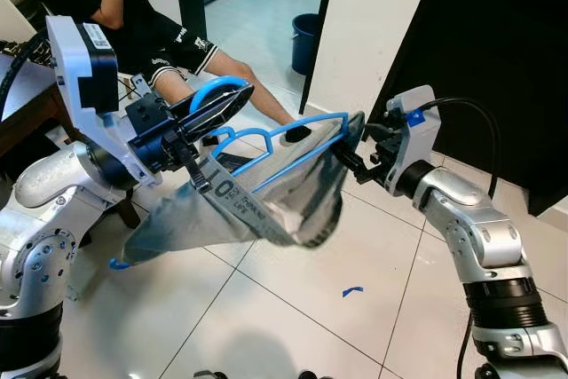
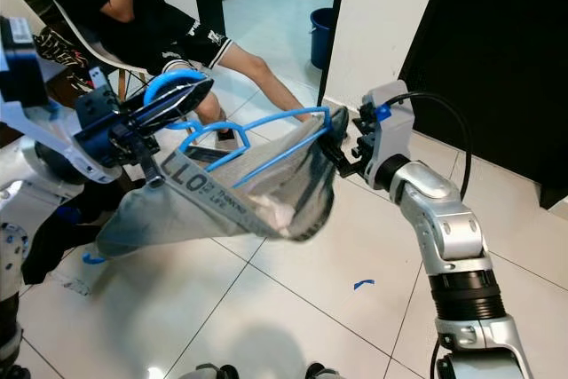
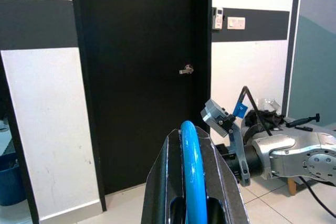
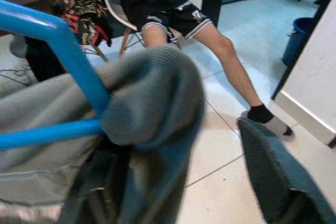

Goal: Hang hanger

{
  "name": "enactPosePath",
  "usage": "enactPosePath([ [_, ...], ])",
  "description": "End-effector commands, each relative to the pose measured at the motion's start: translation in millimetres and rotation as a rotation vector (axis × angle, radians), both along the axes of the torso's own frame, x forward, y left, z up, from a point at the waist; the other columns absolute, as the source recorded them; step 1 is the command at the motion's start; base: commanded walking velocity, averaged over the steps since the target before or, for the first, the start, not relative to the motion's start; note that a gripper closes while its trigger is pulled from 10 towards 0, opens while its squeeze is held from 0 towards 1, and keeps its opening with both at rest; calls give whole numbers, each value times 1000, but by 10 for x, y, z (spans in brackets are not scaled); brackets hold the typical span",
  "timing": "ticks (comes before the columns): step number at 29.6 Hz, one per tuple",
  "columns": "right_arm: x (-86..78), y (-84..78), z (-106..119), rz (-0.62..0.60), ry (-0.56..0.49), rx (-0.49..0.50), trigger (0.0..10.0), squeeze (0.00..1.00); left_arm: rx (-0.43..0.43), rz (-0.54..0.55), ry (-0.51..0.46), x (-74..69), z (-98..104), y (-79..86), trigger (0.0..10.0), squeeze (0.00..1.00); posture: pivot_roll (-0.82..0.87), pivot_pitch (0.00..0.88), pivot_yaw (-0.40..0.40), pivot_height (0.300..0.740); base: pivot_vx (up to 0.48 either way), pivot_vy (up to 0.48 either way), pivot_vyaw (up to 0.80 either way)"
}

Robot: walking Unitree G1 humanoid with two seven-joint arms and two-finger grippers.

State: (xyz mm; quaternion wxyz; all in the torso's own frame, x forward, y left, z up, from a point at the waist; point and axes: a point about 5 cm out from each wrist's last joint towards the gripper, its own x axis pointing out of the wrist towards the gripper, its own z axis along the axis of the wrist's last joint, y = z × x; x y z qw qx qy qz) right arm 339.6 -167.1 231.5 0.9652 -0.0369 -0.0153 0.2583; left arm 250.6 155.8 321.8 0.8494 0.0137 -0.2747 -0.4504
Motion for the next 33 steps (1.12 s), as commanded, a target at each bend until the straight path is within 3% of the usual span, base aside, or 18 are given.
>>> enactPosePath([
  [1,-30,0,7,18,-1,23,0,0,19,-30,-23,-50,39,-37,10000,0,115,153,-66,740,0,0,0],
  [13,-8,-108,71,-25,-29,49,0,0,51,30,-7,-2,-6,81,10000,0,114,156,-65,740,0,0,0],
  [21,15,-177,76,-51,-32,7,0,0,133,59,-1,26,-49,176,10000,0,115,146,-65,740,0,0,0],
  [23,17,-165,84,-51,-40,-11,0,0,209,-25,48,-29,-180,91,10000,0,116,138,-62,740,0,0,0],
  [31,6,-110,61,-39,-38,-21,0,0,264,-144,121,-108,-376,-70,10000,0,115,138,-59,740,0,0,0],
  [33,-13,-49,42,-21,-34,-20,0,0,303,-215,156,-168,-502,-209,10000,0,109,140,-59,740,0,0,0],
])
